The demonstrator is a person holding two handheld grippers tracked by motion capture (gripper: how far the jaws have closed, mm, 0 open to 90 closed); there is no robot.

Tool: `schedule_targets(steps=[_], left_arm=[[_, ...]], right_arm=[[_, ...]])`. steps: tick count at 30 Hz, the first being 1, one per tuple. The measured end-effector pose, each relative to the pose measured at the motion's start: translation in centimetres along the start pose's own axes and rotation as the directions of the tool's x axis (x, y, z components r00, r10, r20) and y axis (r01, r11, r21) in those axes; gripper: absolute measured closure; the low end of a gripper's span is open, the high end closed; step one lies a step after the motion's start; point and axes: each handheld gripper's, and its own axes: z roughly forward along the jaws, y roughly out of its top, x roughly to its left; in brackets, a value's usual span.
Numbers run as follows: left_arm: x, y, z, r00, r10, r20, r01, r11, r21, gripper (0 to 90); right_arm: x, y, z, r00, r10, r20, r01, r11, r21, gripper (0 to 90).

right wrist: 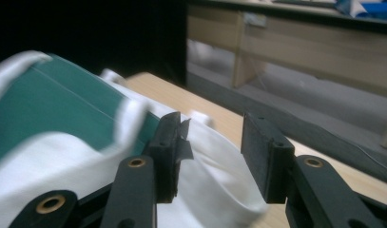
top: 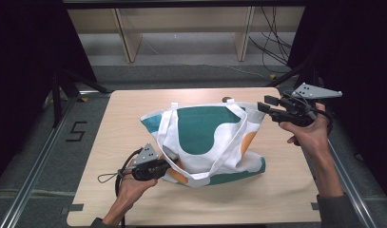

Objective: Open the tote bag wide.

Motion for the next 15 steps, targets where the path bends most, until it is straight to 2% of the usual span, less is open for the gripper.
schedule_targets(steps=[1,2,3,4,5,6,8,10,11,12,13,14,15], left_arm=[[0.0,0.0,0.0,1.0000,0.000,0.000,0.000,1.0000,0.000,88.2],[0.1,0.0,0.0,0.9997,0.026,0.006,-0.026,0.9997,-0.004,88.2],[0.0,0.0,0.0,0.9995,0.033,0.003,-0.033,0.9995,-0.002,88.2],[0.1,0.0,0.0,0.9995,0.029,0.006,-0.029,0.9996,-0.005,88.1],[0.1,0.0,0.0,0.9995,0.029,0.006,-0.029,0.9996,-0.005,88.1],[0.1,0.0,0.0,0.9997,0.024,0.002,-0.024,0.9997,-0.006,88.1],[0.1,0.0,0.0,0.9995,0.032,0.005,-0.032,0.9994,-0.007,88.1],[0.1,0.0,0.1,0.9996,0.026,0.002,-0.026,0.9996,-0.004,88.0],[0.0,-0.1,0.2,1.0000,-0.001,0.004,0.001,1.0000,-0.009,88.0],[0.0,0.0,0.3,1.0000,0.001,0.001,-0.001,1.0000,-0.009,88.0],[0.0,0.1,0.3,0.9998,0.013,-0.012,-0.013,0.9999,-0.002,87.9],[0.0,0.2,0.6,0.9999,-0.005,-0.016,0.004,1.0000,-0.006,88.0],[0.0,0.4,0.8,0.9994,-0.015,-0.031,0.015,0.9999,-0.004,88.0]], right_arm=[[0.0,0.0,0.0,1.0000,0.000,0.000,0.000,1.000,0.000,59.1],[1.3,0.6,0.5,0.9991,-0.004,-0.041,0.005,0.999,0.036,55.7],[1.9,0.8,1.0,0.9984,-0.012,-0.055,0.015,0.999,0.047,53.7],[2.6,0.9,1.4,0.9976,0.000,-0.070,0.004,0.998,0.068,51.6],[3.0,0.9,2.0,0.9965,-0.009,-0.084,0.014,0.998,0.067,51.2],[3.3,0.8,2.5,0.9931,0.014,-0.116,-0.006,0.997,0.073,50.9],[3.8,0.5,3.5,0.9928,0.041,-0.113,-0.025,0.990,0.137,51.4],[3.9,0.2,4.3,0.9940,0.024,-0.107,-0.002,0.979,0.204,68.3],[4.0,0.0,4.5,0.9949,-0.007,-0.101,0.028,0.978,0.207,82.6],[3.9,-0.1,4.5,0.9929,-0.035,-0.114,0.058,0.978,0.199,87.8],[4.2,-0.1,4.4,0.9905,-0.043,-0.131,0.067,0.981,0.183,88.4],[4.5,0.0,4.0,0.9873,-0.078,-0.138,0.100,0.982,0.162,88.6],[5.2,0.2,3.5,0.9849,-0.087,-0.150,0.110,0.983,0.148,88.7]])
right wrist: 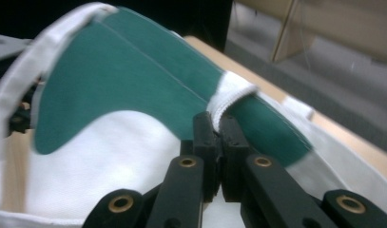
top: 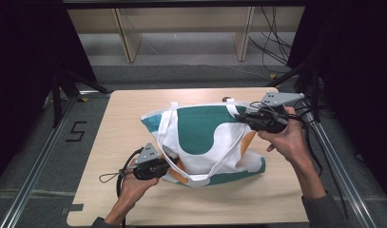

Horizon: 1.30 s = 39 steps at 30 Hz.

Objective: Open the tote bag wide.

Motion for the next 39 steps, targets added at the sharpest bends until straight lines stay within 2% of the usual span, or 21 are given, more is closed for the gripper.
schedule_targets(steps=[2,3,4,6,7,8,9,12,14,16,19,21,24,26,27,30,32,33,34,36,39], left_arm=[[0.0,0.1,0.9,0.9988,-0.045,-0.018,0.045,0.9989,0.009,88.1],[-0.2,-0.1,1.4,0.9951,-0.093,-0.032,0.093,0.9956,0.010,88.0],[-0.2,-0.1,1.4,0.9951,-0.093,-0.032,0.093,0.9956,0.010,88.1],[-0.1,-0.4,2.6,0.9950,-0.083,-0.055,0.085,0.9957,0.037,88.2],[-0.1,-0.6,2.9,0.9918,-0.113,-0.060,0.115,0.9926,0.039,88.2],[-0.1,-0.6,2.9,0.9918,-0.113,-0.060,0.115,0.9926,0.039,88.2],[0.1,-1.1,3.4,0.9911,-0.116,-0.066,0.120,0.9910,0.059,88.2],[0.3,-1.7,3.9,0.9901,-0.121,-0.072,0.126,0.9889,0.078,88.0],[1.0,-2.6,4.4,0.9911,-0.109,-0.076,0.118,0.9851,0.125,88.0],[1.0,-2.6,4.5,0.9902,-0.118,-0.075,0.126,0.9850,0.118,87.9],[1.2,-2.8,4.6,0.9936,-0.085,-0.075,0.095,0.9845,0.147,87.8],[1.3,-3.1,4.7,0.9940,-0.090,-0.062,0.099,0.9826,0.158,87.6],[1.2,-3.7,4.6,0.9932,-0.090,-0.074,0.101,0.9808,0.167,87.3],[1.4,-3.8,4.5,0.9948,-0.090,-0.048,0.097,0.9773,0.188,86.5],[1.4,-3.7,4.4,0.9949,-0.092,-0.041,0.098,0.9773,0.188,85.3],[0.9,-3.2,3.1,0.9957,-0.092,0.004,0.090,0.9780,0.188,77.0],[0.5,-2.8,1.4,0.9964,-0.076,0.036,0.068,0.9796,0.189,72.1],[0.4,-2.5,0.3,0.9971,-0.062,0.044,0.053,0.9818,0.183,69.4],[0.4,-2.5,0.3,0.9971,-0.062,0.044,0.053,0.9818,0.183,67.1],[0.5,-1.7,-3.3,0.9959,-0.090,0.005,0.089,0.9912,0.098,62.7],[0.8,0.2,-5.6,0.9929,-0.115,-0.029,0.116,0.9928,0.030,61.0]], right_arm=[[1.5,0.4,-1.0,0.9976,-0.069,-0.006,0.068,0.995,-0.070,88.7],[2.3,0.6,-1.6,0.9956,-0.092,-0.016,0.091,0.992,-0.083,88.7],[2.3,0.6,-1.6,0.9956,-0.092,-0.016,0.091,0.992,-0.083,88.7],[4.9,0.4,-2.8,0.9865,-0.155,-0.054,0.148,0.983,-0.113,88.7],[5.7,-0.1,-2.7,0.9826,-0.174,-0.066,0.166,0.980,-0.108,88.7],[5.7,-0.1,-2.7,0.9826,-0.174,-0.066,0.166,0.980,-0.108,88.7],[7.1,-1.3,-2.1,0.9717,-0.218,-0.090,0.214,0.975,-0.060,88.8],[8.4,-3.7,-0.7,0.9643,-0.229,-0.134,0.238,0.970,0.056,88.8],[8.6,-5.2,0.0,0.9631,-0.230,-0.139,0.247,0.962,0.115,88.8],[8.4,-6.0,0.3,0.9634,-0.229,-0.139,0.248,0.960,0.134,88.7],[8.2,-9.0,1.7,0.9737,-0.163,-0.159,0.196,0.956,0.219,88.7],[8.1,-10.2,2.6,0.9697,-0.173,-0.172,0.213,0.945,0.249,88.7],[8.2,-11.4,3.4,0.9761,-0.144,-0.163,0.186,0.941,0.282,88.7],[8.2,-12.0,3.9,0.9725,-0.165,-0.164,0.207,0.935,0.289,88.7],[8.3,-12.3,4.0,0.9778,-0.143,-0.153,0.184,0.935,0.302,88.7],[8.3,-13.1,4.5,0.9812,-0.129,-0.144,0.170,0.930,0.325,88.6],[8.2,-13.5,4.9,0.9769,-0.140,-0.161,0.186,0.929,0.321,88.7],[8.1,-13.6,4.9,0.9812,-0.130,-0.142,0.171,0.927,0.333,88.7],[7.9,-13.5,4.8,0.9814,-0.132,-0.140,0.172,0.928,0.331,88.6],[7.9,-13.4,4.7,0.9810,-0.122,-0.151,0.166,0.932,0.321,88.6],[8.0,-13.4,4.7,0.9817,-0.115,-0.152,0.159,0.932,0.324,88.6]])
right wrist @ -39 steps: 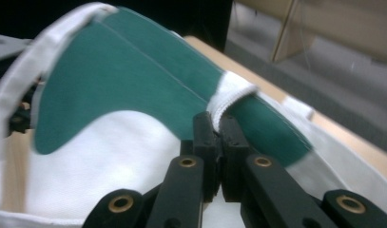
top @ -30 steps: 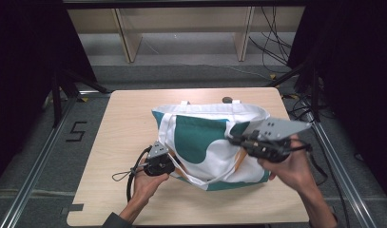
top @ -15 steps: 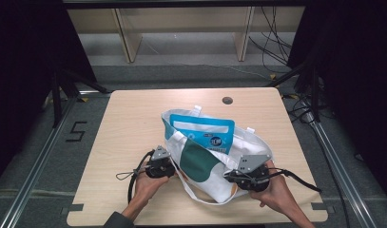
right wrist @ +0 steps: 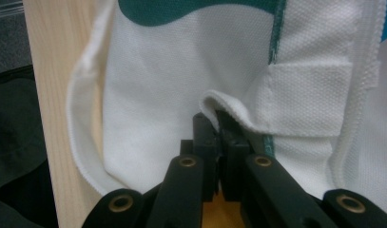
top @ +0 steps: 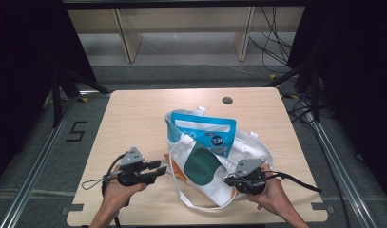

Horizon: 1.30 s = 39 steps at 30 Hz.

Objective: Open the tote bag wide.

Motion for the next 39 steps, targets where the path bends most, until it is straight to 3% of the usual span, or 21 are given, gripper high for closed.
schedule_targets(steps=[2,4,10,12,14,17,18,25,26,27,28,29,31,32,33,34,35,36,37,38,39], left_arm=[[-0.2,1.4,-0.4,0.9999,-0.010,-0.009,0.010,0.9990,-0.043,56.2],[-0.7,2.8,-0.4,0.9999,0.000,0.013,0.001,0.9980,-0.063,53.0],[-2.6,5.3,1.3,0.9981,0.037,0.049,-0.033,0.9963,-0.079,47.8],[-2.8,5.7,2.1,0.9976,0.052,0.047,-0.048,0.9961,-0.073,49.1],[-2.8,5.8,3.0,0.9942,0.098,0.043,-0.095,0.9929,-0.071,60.3],[-2.7,5.1,3.9,0.9911,0.130,0.026,-0.129,0.9905,-0.048,84.8],[-2.7,4.8,4.2,0.9899,0.140,0.023,-0.139,0.9896,-0.038,86.9],[-2.3,1.8,6.3,0.9779,0.209,0.013,-0.209,0.9759,0.064,87.6],[-1.5,0.3,7.2,0.9766,0.213,0.025,-0.215,0.9693,0.119,87.6],[-1.3,-0.6,7.6,0.9850,0.170,0.032,-0.172,0.9780,0.118,87.6],[-1.1,-1.2,7.8,0.9880,0.147,0.048,-0.152,0.9812,0.119,87.7],[-0.8,-1.4,7.8,0.9837,0.169,0.062,-0.176,0.9733,0.147,87.6],[-1.0,-2.2,8.3,0.9859,0.159,0.052,-0.166,0.9705,0.175,87.7],[-1.1,-2.8,8.8,0.9816,0.180,0.065,-0.190,0.9565,0.221,87.6],[-1.1,-3.8,9.7,0.9780,0.200,0.061,-0.209,0.9401,0.269,87.6],[-1.1,-4.9,10.3,0.9813,0.183,0.060,-0.192,0.9471,0.257,87.6],[-1.1,-4.8,10.1,0.9870,0.148,0.062,-0.159,0.9520,0.261,87.5],[-1.0,-4.5,10.2,0.9842,0.159,0.077,-0.175,0.9436,0.281,87.5],[-1.0,-4.3,10.2,0.9806,0.181,0.076,-0.195,0.9382,0.286,87.6],[-1.2,-4.5,10.3,0.9838,0.168,0.064,-0.179,0.9428,0.281,87.5],[-1.4,-4.5,10.3,0.9821,0.179,0.058,-0.188,0.9405,0.283,87.5]], right_arm=[[-0.1,0.1,0.0,1.0000,0.001,-0.004,-0.001,1.000,-0.003,88.6],[-0.2,0.1,-0.1,0.9998,-0.020,-0.008,0.020,1.000,-0.009,88.5],[-0.2,0.0,-0.2,1.0000,-0.005,-0.007,0.005,1.000,-0.015,88.3],[-0.3,0.0,-0.2,1.0000,0.001,-0.005,-0.001,1.000,-0.017,88.1],[-0.3,0.1,-0.2,0.9999,-0.010,-0.004,0.010,1.000,-0.021,88.0],[-0.4,0.0,-0.3,0.9999,0.014,0.007,-0.013,1.000,-0.024,88.0],[-0.6,0.0,-0.4,0.9999,0.014,0.003,-0.014,1.000,-0.025,88.0],[-1.3,0.4,0.3,0.9983,-0.013,0.056,0.013,1.000,0.007,88.1],[-1.3,0.4,0.3,0.9975,-0.006,0.071,0.006,1.000,0.001,88.1],[-1.6,0.4,0.4,0.9949,-0.041,0.092,0.041,0.999,0.003,88.1],[-1.7,0.4,0.3,0.9948,-0.013,0.101,0.012,1.000,0.014,88.1],[-1.9,0.4,0.3,0.9948,-0.008,0.102,0.007,1.000,0.005,88.1],[-2.2,0.4,0.4,0.9931,-0.009,0.117,0.008,1.000,0.006,88.1],[-2.2,0.4,0.4,0.9941,0.004,0.108,-0.005,1.000,0.007,88.0],[-2.4,0.4,0.6,0.9950,-0.017,0.099,0.017,1.000,0.004,88.0],[-2.3,0.4,0.7,0.9937,0.000,0.112,-0.002,1.000,0.014,88.0],[-2.4,0.3,0.9,0.9938,-0.020,0.110,0.019,1.000,0.011,88.0],[-2.3,0.2,1.1,0.9903,-0.016,0.138,0.013,1.000,0.029,88.0],[-2.4,0.1,1.4,0.9904,-0.037,0.133,0.033,0.999,0.032,88.0],[-2.2,-0.1,1.7,0.9906,-0.043,0.130,0.037,0.998,0.050,88.0],[-2.3,-0.3,2.1,0.9870,-0.070,0.145,0.060,0.996,0.068,88.0]])
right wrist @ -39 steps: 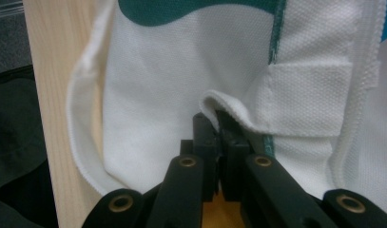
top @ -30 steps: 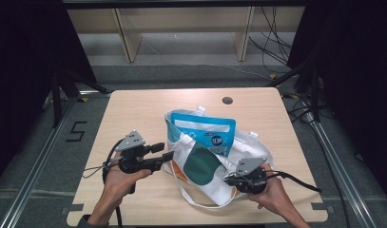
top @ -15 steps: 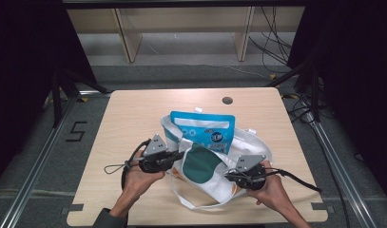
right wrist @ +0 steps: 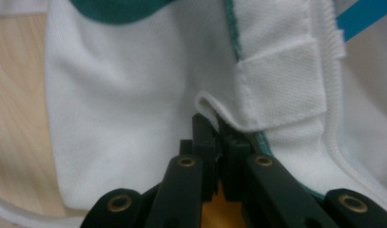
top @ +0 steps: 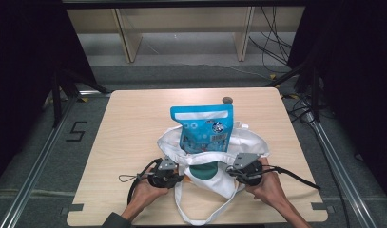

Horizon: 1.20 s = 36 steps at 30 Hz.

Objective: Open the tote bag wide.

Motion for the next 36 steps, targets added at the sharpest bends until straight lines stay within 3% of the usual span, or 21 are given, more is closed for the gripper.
schedule_targets(steps=[2,3,6,7,8,10,13,15,18,20,21,22,23,24,25,27,29,31,35,36], left_arm=[[0.2,0.0,-0.1,0.9999,0.006,0.013,-0.006,1.0000,-0.001,87.4],[0.2,-0.1,0.0,0.9995,-0.023,0.020,0.023,0.9997,-0.002,87.4],[0.3,-0.1,-0.1,0.9993,-0.028,0.025,0.028,0.9996,0.000,87.3],[0.1,-0.1,0.0,0.9995,-0.029,0.008,0.029,0.9996,-0.005,87.2],[0.1,-0.1,0.0,0.9995,-0.026,0.019,0.026,0.9996,0.001,87.2],[0.2,-0.1,0.0,0.9994,-0.032,0.011,0.032,0.9995,0.001,87.1],[0.2,-0.1,0.0,0.9994,-0.032,0.010,0.032,0.9995,0.005,86.9],[0.2,-0.1,0.0,0.9992,-0.036,0.014,0.036,0.9993,0.004,86.8],[0.2,-0.1,0.0,0.9993,-0.036,0.011,0.036,0.9993,0.005,86.5],[0.2,-0.1,0.1,0.9988,-0.045,0.022,0.045,0.9990,0.000,86.3],[0.1,-0.2,0.1,0.9975,-0.064,0.030,0.064,0.9979,-0.012,86.2],[0.1,-0.2,0.1,0.9975,-0.064,0.030,0.064,0.9979,-0.012,86.1],[0.1,-0.2,0.0,0.9977,-0.061,0.027,0.062,0.9980,-0.012,86.0],[0.1,-0.2,0.0,0.9977,-0.061,0.027,0.062,0.9980,-0.012,85.8],[0.3,-0.1,0.1,0.9987,-0.047,0.021,0.047,0.9989,0.001,85.6],[0.3,-0.1,0.1,0.9986,-0.048,0.022,0.048,0.9989,0.001,85.4],[0.1,0.0,0.1,0.9978,-0.060,0.030,0.060,0.9982,-0.007,85.2],[0.3,0.0,0.1,0.9983,-0.048,0.032,0.048,0.9989,0.000,85.1],[0.2,0.0,0.0,0.9991,-0.036,0.023,0.036,0.9993,0.008,82.8],[0.2,0.0,0.0,0.9991,-0.036,0.023,0.036,0.9993,0.008,81.5]], right_arm=[[0.3,-0.2,0.4,0.9993,0.031,-0.023,-0.031,1.000,0.000,87.9],[0.1,-0.2,0.4,0.9988,0.036,-0.033,-0.036,0.999,-0.004,87.6],[-0.1,-0.2,0.0,0.9966,0.063,-0.053,-0.064,0.998,-0.016,82.2],[-0.2,0.0,-1.2,0.9910,0.110,-0.076,-0.114,0.992,-0.056,73.3],[-0.2,0.3,-2.2,0.9903,0.113,-0.082,-0.118,0.990,-0.071,69.7],[0.1,1.1,-4.3,0.9976,0.060,-0.034,-0.063,0.991,-0.117,65.9],[0.8,2.6,-7.1,0.9992,0.036,-0.020,-0.039,0.982,-0.186,63.4],[0.9,3.4,-8.1,0.9996,0.029,0.008,-0.027,0.977,-0.211,62.7],[0.5,3.9,-8.2,0.9992,0.040,0.005,-0.038,0.977,-0.211,59.8],[0.4,3.8,-8.5,0.9962,0.057,-0.066,-0.069,0.977,-0.200,58.6],[0.4,3.8,-8.9,0.9939,0.053,-0.096,-0.068,0.985,-0.158,55.7],[0.4,3.8,-8.9,0.9939,0.053,-0.096,-0.068,0.985,-0.158,55.7],[0.2,3.4,-9.9,0.9920,0.070,-0.105,-0.078,0.994,-0.079,55.5],[0.2,3.4,-9.9,0.9920,0.070,-0.105,-0.078,0.994,-0.079,55.5],[-0.3,3.1,-11.3,0.9912,0.103,-0.083,-0.111,0.989,-0.097,57.4],[-0.1,3.2,-12.1,0.9933,0.104,-0.051,-0.112,0.974,-0.198,57.7],[0.3,3.9,-11.7,0.9969,0.068,-0.040,-0.076,0.966,-0.247,56.6],[0.4,4.6,-10.5,0.9981,0.057,-0.023,-0.061,0.968,-0.242,51.7],[-0.1,5.2,-6.8,0.9963,0.085,-0.015,-0.086,0.981,-0.175,45.1],[-0.1,5.2,-6.8,0.9963,0.085,-0.015,-0.086,0.981,-0.175,45.1]])
